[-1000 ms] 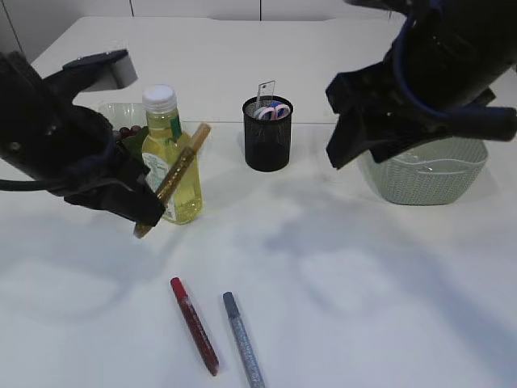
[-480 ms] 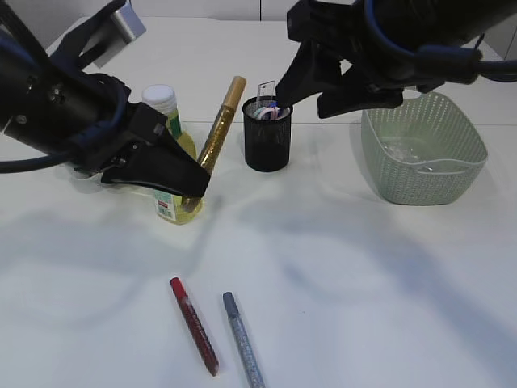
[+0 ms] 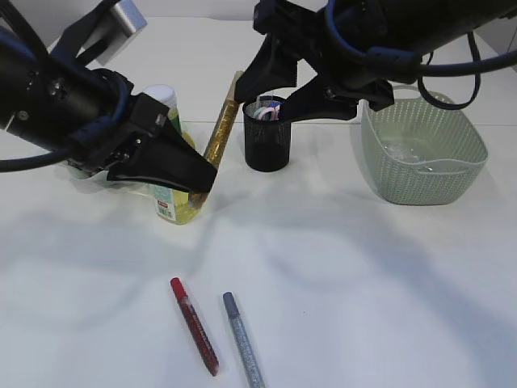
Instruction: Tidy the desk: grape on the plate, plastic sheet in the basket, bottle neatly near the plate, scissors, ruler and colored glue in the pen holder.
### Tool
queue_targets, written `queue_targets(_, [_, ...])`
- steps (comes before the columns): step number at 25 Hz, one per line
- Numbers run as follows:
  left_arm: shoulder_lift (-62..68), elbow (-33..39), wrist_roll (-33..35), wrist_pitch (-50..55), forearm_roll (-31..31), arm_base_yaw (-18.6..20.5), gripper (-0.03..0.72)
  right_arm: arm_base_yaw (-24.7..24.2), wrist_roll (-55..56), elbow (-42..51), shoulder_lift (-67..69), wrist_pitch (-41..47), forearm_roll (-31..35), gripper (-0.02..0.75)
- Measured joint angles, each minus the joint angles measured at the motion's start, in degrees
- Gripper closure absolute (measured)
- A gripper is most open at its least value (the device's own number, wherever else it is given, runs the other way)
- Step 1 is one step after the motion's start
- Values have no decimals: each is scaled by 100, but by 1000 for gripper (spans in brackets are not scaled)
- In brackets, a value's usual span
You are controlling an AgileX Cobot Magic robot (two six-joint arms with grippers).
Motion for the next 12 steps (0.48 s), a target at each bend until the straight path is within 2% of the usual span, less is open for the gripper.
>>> queue_targets(8, [0, 0, 6, 44, -13, 0, 625, 0, -307, 0, 9, -243, 603, 263])
queue_targets(12, [0, 0, 6, 44, -49, 0, 625, 0, -376, 0, 9, -265, 701, 262])
